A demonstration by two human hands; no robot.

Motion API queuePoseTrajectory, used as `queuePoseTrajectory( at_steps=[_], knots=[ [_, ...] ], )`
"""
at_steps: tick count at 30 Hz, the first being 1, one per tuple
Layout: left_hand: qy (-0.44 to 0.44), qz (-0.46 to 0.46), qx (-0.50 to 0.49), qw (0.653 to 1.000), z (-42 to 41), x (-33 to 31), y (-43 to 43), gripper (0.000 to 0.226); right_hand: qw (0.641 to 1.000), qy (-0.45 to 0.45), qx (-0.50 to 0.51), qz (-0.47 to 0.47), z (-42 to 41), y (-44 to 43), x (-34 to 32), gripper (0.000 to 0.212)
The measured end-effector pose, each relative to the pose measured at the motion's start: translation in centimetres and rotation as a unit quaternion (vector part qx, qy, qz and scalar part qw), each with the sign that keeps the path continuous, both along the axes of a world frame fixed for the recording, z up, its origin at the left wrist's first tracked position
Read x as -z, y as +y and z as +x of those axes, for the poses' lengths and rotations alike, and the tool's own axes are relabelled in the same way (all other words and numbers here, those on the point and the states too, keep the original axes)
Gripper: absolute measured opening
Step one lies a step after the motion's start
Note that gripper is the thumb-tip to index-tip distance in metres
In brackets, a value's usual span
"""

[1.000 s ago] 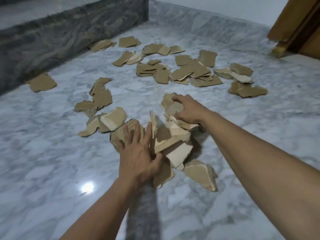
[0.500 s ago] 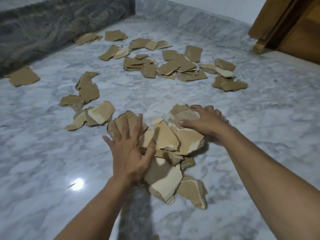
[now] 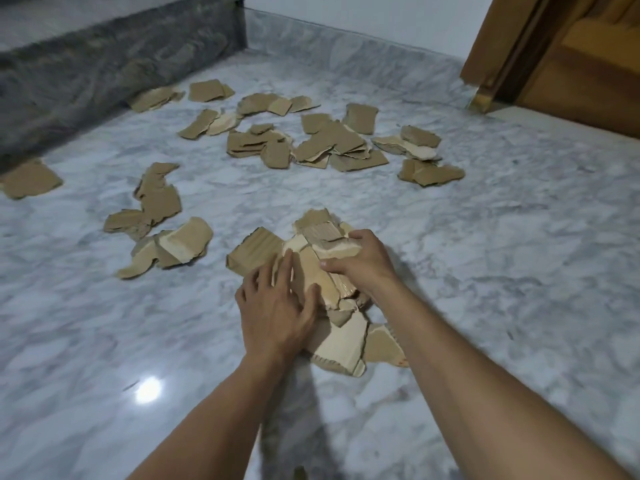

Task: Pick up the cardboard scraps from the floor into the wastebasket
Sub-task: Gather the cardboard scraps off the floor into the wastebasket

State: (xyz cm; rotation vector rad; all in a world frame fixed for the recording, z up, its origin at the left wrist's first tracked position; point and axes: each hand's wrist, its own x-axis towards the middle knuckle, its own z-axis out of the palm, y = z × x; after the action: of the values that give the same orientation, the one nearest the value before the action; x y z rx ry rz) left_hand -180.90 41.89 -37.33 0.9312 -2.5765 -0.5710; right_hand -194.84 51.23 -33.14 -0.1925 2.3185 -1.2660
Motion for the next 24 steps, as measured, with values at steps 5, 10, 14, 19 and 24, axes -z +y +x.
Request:
queuePoseTrajectory(
  at_steps=[5,10,14,19,24],
  knots=[
    [-0.116,0.109,-0.098,0.982,-1.0,-0.4,-0.8,0.112,0.997,-0.013,0.046,-0.058,0.4,0.5,0.6,0.088],
    [-0.033,0.143,-0.052,0.988,-1.4,-1.3,-0.3,0.085,0.977,-0.098,0.089,-0.168,1.9,0.6,1.4,0.079],
    [0.111,0.347,-0.037,0.93,-1.6,-3.6,-0.1,0.04,0.948,-0.148,0.135,-0.248,2.7,0.9,1.0,0.066],
    [0.205,0.472,0.016,0.857,-2.9,-7.7,1.8,0.057,0.955,-0.085,0.142,-0.247,1.5,4.2,-2.5,0.077],
    [0.205,0.515,0.102,0.826,-6.7,-13.0,5.7,0.06,0.953,-0.014,0.173,-0.25,-0.8,10.4,-8.8,0.076]
  ],
)
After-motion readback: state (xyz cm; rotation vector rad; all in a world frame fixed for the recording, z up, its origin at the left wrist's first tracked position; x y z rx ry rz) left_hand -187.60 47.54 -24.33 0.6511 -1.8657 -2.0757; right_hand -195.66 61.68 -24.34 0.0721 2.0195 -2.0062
